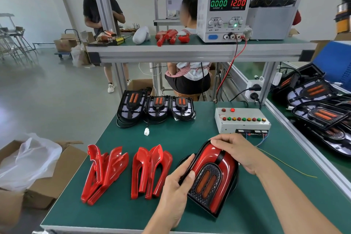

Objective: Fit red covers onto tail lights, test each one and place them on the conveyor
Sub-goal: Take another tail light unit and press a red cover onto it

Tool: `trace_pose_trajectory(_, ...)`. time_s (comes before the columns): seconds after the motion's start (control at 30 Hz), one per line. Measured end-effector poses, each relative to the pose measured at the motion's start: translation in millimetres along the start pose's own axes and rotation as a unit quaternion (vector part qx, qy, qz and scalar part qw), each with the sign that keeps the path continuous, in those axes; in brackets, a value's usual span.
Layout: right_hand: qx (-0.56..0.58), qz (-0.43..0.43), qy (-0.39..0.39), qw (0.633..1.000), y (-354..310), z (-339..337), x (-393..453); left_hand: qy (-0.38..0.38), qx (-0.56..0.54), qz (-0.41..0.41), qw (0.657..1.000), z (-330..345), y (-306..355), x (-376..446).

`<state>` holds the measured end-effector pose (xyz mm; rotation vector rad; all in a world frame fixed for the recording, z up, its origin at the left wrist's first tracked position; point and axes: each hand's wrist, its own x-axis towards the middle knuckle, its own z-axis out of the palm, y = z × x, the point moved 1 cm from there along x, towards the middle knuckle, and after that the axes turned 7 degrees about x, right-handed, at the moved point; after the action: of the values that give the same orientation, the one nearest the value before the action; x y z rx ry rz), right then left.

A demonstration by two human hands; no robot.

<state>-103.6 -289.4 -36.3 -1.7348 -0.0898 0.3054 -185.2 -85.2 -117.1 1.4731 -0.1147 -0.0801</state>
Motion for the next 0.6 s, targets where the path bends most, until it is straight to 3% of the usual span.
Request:
trace_pose_trajectory(0.2, 0.028, 0.001, 0.032, 0.999, 5.9, 6.3, -0.8, 0.004, -0.003, -0.01, 1.0, -0.9, 2.3, 0.7)
trace_pose_trajectory(0.37, 0.024, -0.014, 0.038, 0.999, 6.8, 12.6, -1.3, -0.017, 0.14, -0.015, 0.99, -5.5, 19.4, 11.4)
trace_pose_trajectory(0.47, -0.047, -0.019, 0.021, 0.999, -1.7, 14.0, -2.5, -0.009, 0.174, 0.005, 0.985, -4.2, 19.5, 14.4)
trace_pose_trajectory(0.6, -0.233, -0.015, -0.005, 0.972, -11.1, 16.3, -5.7, 0.016, 0.279, 0.054, 0.959, 1.2, 15.1, 14.0)
